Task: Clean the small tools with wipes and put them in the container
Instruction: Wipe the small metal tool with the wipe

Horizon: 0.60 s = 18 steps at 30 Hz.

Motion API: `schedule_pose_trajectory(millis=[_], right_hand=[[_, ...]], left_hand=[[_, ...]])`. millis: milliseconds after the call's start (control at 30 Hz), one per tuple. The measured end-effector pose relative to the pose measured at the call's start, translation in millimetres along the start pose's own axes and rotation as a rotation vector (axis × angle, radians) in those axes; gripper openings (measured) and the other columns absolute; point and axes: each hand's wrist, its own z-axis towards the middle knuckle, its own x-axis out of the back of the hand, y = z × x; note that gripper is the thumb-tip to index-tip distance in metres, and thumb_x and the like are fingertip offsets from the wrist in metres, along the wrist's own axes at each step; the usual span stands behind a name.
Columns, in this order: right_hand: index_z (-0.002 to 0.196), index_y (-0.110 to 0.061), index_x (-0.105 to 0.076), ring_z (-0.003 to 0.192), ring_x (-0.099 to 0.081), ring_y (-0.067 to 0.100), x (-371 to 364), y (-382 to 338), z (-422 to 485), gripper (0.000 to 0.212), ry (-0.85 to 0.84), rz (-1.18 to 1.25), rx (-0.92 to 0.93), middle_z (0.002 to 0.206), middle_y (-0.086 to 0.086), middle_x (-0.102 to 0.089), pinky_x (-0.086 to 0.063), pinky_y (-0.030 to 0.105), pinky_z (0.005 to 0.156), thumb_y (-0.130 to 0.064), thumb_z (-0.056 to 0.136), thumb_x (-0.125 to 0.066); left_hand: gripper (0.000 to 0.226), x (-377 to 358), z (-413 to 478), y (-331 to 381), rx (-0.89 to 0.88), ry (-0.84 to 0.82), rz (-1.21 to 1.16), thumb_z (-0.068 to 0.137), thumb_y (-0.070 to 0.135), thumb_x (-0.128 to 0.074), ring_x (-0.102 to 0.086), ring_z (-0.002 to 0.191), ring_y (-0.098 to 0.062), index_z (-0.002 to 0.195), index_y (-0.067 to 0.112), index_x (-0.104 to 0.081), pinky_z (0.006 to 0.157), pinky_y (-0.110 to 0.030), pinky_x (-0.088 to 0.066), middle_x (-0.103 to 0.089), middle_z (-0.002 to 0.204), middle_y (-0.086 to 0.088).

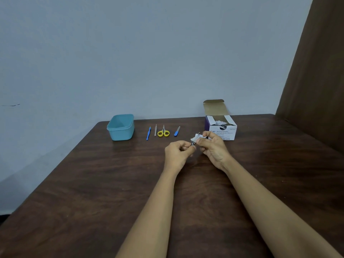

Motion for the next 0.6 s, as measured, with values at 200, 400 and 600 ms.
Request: schedule_pose_trajectory(millis=[200, 400, 600], right_hand=[[0.084, -0.017, -0.042, 0.066, -0.066, 0.015, -0.5, 0.7, -4.3, 0.039, -0.026, -0.066, 0.035, 0.074, 0.013, -0.062, -0.05, 0.027, 0.062, 0.015, 0.078, -0.065], [0.082, -0.017, -0.039, 0.066, -0.069, 0.013, 1.4, 1.2, -4.2, 0.041, -0.02, -0.077, 0.07, 0.079, 0.018, -0.053, -0.05, 0.025, 0.068, 0.011, 0.078, -0.068], [0.079, -0.017, -0.048, 0.066, -0.063, 0.008, 0.2, -2.3, -5.9, 0.027, -0.034, -0.058, 0.028, 0.071, -0.001, -0.071, -0.044, 0.019, 0.062, 0.003, 0.083, -0.066]], left_hand=[[0.004, 0.1, -2.9, 0.2, -0.02, -0.032, 0.053, 0.082, 0.017, -0.073, -0.061, 0.059, -0.003, 0.083, 0.013, -0.074, 0.063, -0.018, -0.051, -0.065, 0.063, 0.004], [0.01, -0.4, -3.4, -0.4, -0.025, -0.037, 0.031, 0.082, 0.021, -0.074, -0.062, 0.06, -0.004, 0.086, 0.011, -0.074, 0.06, -0.014, -0.051, -0.064, 0.062, 0.006], [0.016, -1.7, -1.1, -0.3, -0.005, -0.004, 0.01, 0.082, 0.022, -0.075, -0.06, 0.055, 0.002, 0.088, 0.008, -0.074, 0.057, -0.01, -0.047, -0.065, 0.063, 0.004]])
